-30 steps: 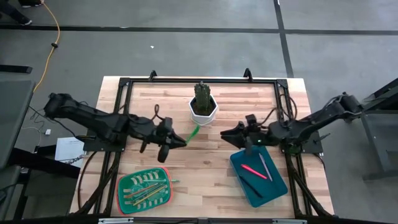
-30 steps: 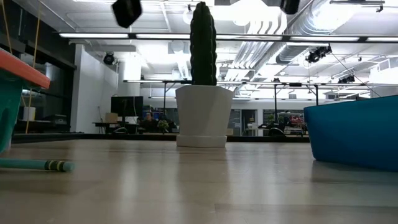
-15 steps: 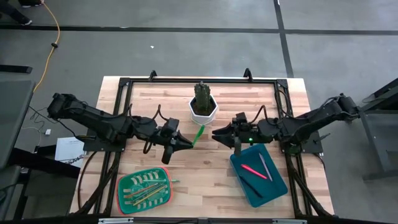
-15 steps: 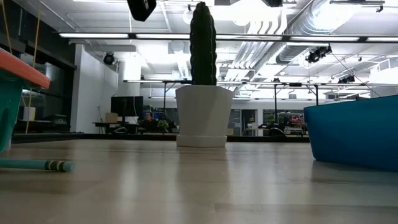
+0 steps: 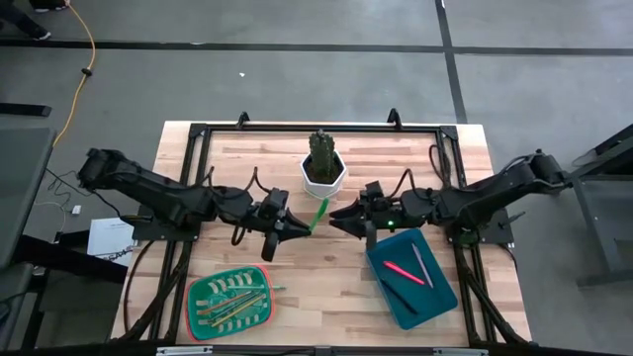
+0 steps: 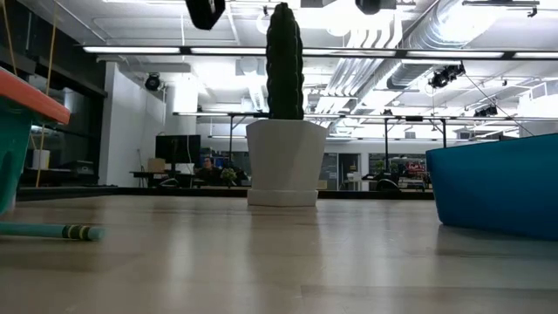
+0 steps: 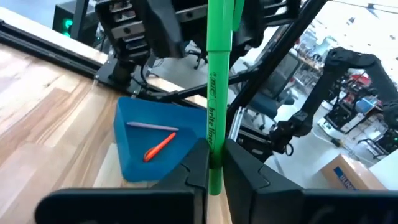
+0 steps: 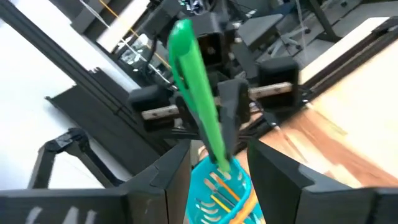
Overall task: Sort pens & pencils
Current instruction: Put the green pen into the blue bin
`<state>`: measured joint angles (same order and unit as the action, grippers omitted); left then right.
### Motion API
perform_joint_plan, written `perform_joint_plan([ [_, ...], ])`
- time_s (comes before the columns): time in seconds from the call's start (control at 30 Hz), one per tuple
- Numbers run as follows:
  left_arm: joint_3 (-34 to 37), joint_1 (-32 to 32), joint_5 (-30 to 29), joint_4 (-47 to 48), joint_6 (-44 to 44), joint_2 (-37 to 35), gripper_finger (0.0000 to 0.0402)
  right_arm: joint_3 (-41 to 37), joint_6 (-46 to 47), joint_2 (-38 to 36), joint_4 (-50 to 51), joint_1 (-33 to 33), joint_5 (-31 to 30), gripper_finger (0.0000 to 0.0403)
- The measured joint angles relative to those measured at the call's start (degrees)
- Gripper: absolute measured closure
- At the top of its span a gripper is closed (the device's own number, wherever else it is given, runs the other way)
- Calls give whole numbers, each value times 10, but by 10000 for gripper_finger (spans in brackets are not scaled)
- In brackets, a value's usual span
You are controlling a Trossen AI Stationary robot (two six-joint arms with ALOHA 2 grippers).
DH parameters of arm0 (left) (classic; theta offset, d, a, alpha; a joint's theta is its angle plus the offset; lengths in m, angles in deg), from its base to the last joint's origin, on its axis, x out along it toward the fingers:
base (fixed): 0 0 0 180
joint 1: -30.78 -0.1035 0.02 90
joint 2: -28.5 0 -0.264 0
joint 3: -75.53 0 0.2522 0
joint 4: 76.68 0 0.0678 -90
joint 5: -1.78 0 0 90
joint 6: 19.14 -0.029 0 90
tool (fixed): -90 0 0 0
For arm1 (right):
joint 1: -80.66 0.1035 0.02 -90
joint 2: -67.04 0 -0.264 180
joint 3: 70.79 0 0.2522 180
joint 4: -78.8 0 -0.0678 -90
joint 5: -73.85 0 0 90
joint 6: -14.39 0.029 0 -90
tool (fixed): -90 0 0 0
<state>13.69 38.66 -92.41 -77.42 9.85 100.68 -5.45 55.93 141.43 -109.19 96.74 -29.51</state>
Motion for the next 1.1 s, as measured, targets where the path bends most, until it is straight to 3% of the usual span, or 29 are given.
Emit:
perform_joint_plan([
  [0.33,0,0,21,-47,15,34,383,41,0,71,-25,-7,51,254],
  [0.73,0,0,28,-51,15,34,382,55,-12,82,-18,-11,61,257],
  [1.1,0,0,38,-50,14,34,379,55,-19,82,-16,-15,61,337],
])
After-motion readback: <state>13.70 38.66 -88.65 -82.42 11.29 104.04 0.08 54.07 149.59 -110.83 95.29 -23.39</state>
